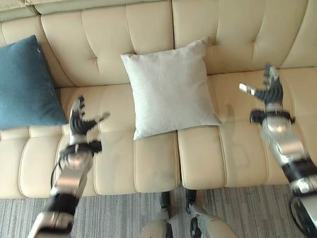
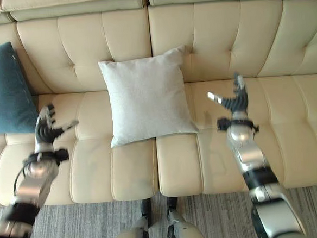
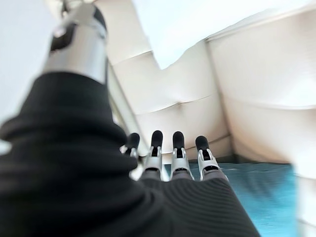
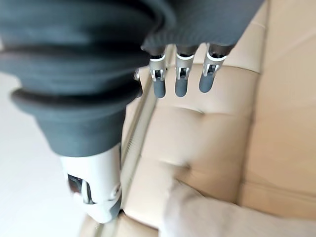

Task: Pick up all the scattered cushions and arrange them neatly on the sofa.

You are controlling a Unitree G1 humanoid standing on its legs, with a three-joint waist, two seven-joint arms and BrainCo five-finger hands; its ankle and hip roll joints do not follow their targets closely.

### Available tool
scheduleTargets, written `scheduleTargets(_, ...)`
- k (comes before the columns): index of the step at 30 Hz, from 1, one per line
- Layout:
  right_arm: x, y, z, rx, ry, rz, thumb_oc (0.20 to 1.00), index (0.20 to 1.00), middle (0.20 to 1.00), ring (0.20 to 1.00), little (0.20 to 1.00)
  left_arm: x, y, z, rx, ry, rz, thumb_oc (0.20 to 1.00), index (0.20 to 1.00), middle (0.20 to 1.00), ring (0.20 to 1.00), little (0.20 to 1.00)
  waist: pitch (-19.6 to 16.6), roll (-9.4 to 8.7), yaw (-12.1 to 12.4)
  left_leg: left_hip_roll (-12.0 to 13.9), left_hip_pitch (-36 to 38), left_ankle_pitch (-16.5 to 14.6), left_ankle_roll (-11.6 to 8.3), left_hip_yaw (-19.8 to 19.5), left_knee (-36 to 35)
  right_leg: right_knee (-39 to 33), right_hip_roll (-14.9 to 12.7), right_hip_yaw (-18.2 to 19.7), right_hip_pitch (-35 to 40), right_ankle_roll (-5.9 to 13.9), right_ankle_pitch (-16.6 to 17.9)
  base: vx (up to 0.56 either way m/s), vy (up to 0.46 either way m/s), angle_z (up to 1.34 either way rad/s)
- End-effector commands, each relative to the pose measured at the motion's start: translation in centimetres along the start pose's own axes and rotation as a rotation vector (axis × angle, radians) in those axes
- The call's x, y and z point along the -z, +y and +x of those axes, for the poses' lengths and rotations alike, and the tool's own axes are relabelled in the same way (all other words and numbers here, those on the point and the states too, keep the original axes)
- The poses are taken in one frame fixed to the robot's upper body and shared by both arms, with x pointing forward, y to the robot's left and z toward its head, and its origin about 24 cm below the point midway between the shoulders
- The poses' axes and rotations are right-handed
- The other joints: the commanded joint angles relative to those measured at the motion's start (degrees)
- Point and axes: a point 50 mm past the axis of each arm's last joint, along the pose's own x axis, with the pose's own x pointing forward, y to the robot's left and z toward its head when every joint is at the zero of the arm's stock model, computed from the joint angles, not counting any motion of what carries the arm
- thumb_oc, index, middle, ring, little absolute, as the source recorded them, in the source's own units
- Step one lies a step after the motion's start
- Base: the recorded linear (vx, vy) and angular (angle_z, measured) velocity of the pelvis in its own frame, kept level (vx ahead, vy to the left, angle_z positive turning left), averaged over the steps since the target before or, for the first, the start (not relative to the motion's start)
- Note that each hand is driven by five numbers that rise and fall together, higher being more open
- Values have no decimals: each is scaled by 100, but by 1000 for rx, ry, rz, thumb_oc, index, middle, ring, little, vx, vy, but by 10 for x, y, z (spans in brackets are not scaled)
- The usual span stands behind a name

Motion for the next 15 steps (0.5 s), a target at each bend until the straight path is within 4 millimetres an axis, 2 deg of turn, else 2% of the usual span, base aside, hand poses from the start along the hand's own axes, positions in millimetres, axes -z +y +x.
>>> scheduleTargets(1, 15, -17, -11, -38, 25, -67, 1000, 1000, 1000, 1000, 1000, 25, 20, -10, -7, 93, 54, 1000, 1000, 1000, 1000, 1000, -470, -217, 89, -10, 84, -382, -248, -16, -44, 324, -583, 27, 182, 1004, -687, 71, 31, 5)
scheduleTargets(2, 32, -22, -25, -53, 82, -89, 1000, 1000, 1000, 1000, 1000, 45, 24, -25, -14, 180, 50, 1000, 1000, 1000, 1000, 1000, -474, -225, 87, -13, 165, -399, -243, -18, -44, 317, -593, 8, 270, 1013, -697, 52, 60, 0)
scheduleTargets(3, 63, -30, -53, -97, 214, -160, 1000, 1000, 1000, 1000, 1000, 76, 30, -53, 8, 318, 97, 1000, 1000, 1000, 1000, 1000, -510, -236, 71, -14, 310, -443, -235, -21, -44, 276, -615, -23, 428, 1036, -702, 12, 71, -4)
scheduleTargets(5, 92, -31, -80, -165, 342, -213, 1000, 1000, 1000, 1000, 1000, 106, 34, -85, 18, 477, 100, 1000, 1000, 1000, 1000, 1000, -580, -241, 44, -17, 406, -443, -219, 5, -44, 272, -642, -51, 524, 1060, -687, -11, 66, -5)
scheduleTargets(6, 92, -31, -81, -167, 344, -214, 1000, 1000, 1000, 1000, 1000, 107, 34, -85, 19, 479, 100, 1000, 1000, 1000, 1000, 1000, -580, -241, 41, -17, 418, -447, -219, 5, -44, 268, -642, -52, 538, 1061, -689, -13, 56, -5)
scheduleTargets(11, 144, -30, -135, -263, 606, -279, 1000, 1000, 1000, 1000, 1000, 159, 36, -160, 96, 809, 155, 1000, 1000, 1000, 1000, 1000, -727, -237, -6, -38, 694, -519, -157, 148, -44, 283, -705, 38, 731, 1137, -647, -59, 107, -5)
scheduleTargets(15, 149, -27, -138, -259, 632, -286, 1000, 1000, 1000, 1000, 1000, 163, 38, -164, 65, 830, 152, 1000, 1000, 1000, 1000, 1000, -649, -237, -15, -56, 724, -521, -105, 271, -44, 419, -760, 152, 564, 1231, -500, -165, 100, -15)
